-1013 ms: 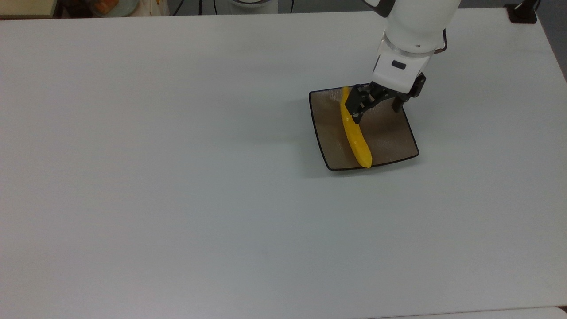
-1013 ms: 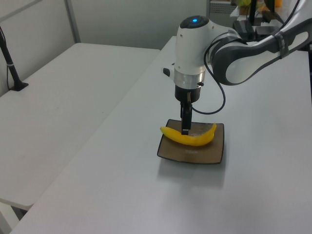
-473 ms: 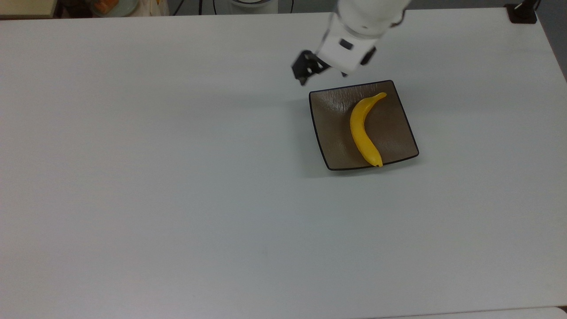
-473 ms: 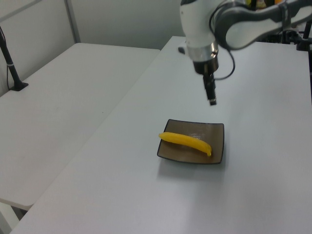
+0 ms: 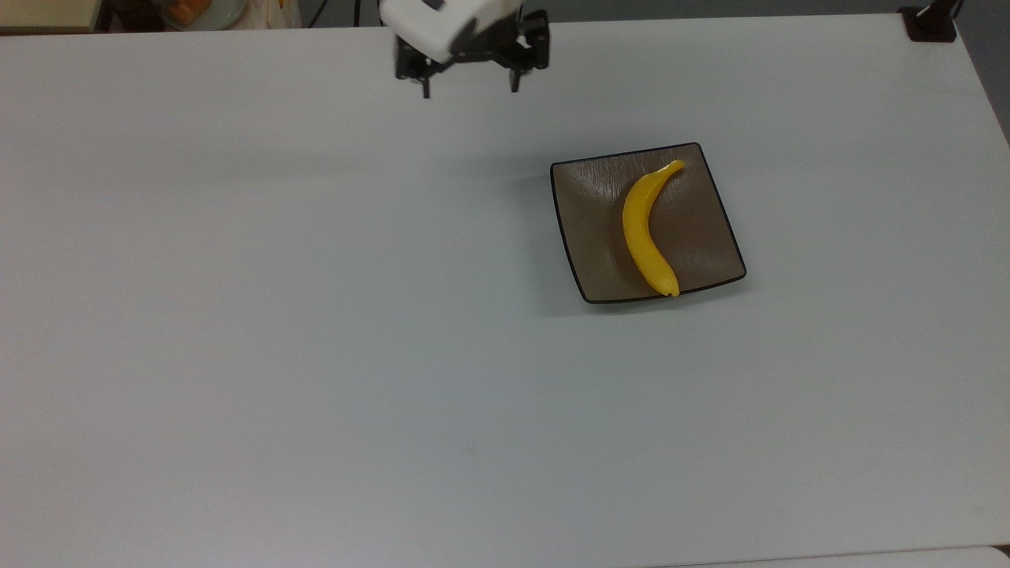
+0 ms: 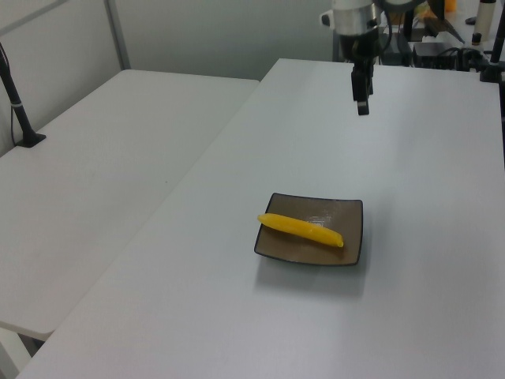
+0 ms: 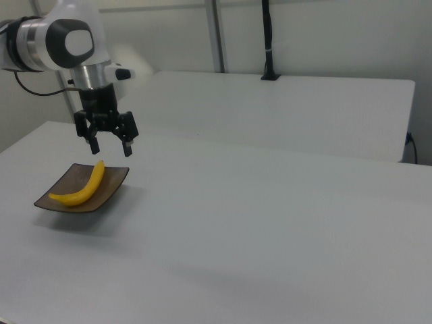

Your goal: Bananas placed on a ceramic plate

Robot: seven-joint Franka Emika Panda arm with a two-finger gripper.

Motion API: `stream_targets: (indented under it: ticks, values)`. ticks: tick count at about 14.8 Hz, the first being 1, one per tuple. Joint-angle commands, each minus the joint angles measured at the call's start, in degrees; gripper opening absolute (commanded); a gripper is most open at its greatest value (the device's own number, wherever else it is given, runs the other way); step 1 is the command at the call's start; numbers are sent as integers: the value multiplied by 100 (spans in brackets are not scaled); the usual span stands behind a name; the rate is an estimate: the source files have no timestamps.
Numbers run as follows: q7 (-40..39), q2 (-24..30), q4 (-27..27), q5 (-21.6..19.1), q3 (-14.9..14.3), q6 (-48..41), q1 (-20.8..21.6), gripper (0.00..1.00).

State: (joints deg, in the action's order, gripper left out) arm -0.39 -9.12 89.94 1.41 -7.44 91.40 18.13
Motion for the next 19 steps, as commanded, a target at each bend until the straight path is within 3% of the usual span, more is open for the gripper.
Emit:
stream_targets:
  ticks: [1, 7, 11, 19]
  values:
    - [109, 876, 1007, -193, 23, 546, -256, 100]
    - [-198, 1088, 1166, -220, 93, 546, -564, 100]
    - [-111, 1079, 1175, -229, 673, 756, -1074, 100]
    - [21, 1018, 1166, -229, 674, 774, -995, 100]
